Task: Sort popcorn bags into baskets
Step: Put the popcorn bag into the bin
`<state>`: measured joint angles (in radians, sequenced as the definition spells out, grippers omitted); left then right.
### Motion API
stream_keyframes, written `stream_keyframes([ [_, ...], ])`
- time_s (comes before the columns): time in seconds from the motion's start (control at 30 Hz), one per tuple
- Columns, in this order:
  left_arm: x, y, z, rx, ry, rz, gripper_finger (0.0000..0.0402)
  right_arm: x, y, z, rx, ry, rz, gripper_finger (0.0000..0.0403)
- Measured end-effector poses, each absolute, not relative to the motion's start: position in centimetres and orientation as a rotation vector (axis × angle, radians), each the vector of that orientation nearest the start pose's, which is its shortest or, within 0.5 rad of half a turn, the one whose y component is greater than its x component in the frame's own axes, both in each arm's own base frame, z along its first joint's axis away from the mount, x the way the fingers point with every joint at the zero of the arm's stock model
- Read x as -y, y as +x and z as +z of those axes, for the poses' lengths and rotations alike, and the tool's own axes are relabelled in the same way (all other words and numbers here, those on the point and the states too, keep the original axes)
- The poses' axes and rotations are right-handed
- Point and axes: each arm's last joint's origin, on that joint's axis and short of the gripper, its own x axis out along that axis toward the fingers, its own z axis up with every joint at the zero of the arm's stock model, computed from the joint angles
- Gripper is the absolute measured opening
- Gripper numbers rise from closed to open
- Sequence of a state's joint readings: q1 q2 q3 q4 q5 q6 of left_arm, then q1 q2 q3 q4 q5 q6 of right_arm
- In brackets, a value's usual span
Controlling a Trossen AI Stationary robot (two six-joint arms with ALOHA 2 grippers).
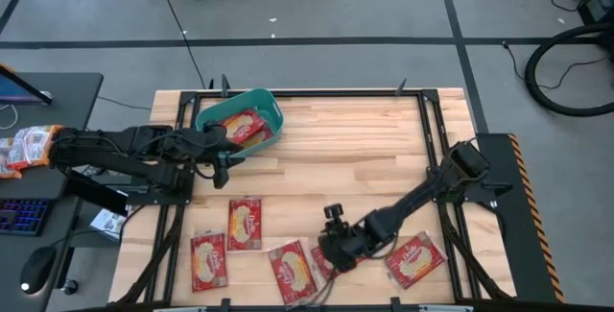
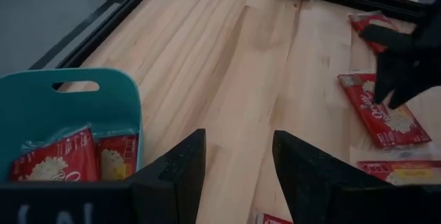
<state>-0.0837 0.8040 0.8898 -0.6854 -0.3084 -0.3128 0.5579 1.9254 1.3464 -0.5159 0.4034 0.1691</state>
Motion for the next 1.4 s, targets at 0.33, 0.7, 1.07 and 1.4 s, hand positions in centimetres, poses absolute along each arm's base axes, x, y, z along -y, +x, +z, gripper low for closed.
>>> stream_keyframes([
  [0.33,0.5,15.5,32.0,-0.554,-0.205,0.288,0.0172,-25.1,30.2,18.3,-0.920,-0.205,0.002,0.0152],
  [0.7,0.5,15.3,31.8,-0.586,-0.202,0.291,0.0172,-28.5,27.7,16.7,-0.957,-0.222,-0.021,0.0152],
  [1.07,0.5,15.2,31.6,-0.603,-0.198,0.295,0.0172,-30.8,28.6,14.3,-1.032,-0.411,-0.054,0.0152],
  [1.4,0.5,15.2,31.6,-0.604,-0.197,0.296,0.0172,-31.0,28.3,12.5,-1.081,-0.469,-0.050,0.0152],
])
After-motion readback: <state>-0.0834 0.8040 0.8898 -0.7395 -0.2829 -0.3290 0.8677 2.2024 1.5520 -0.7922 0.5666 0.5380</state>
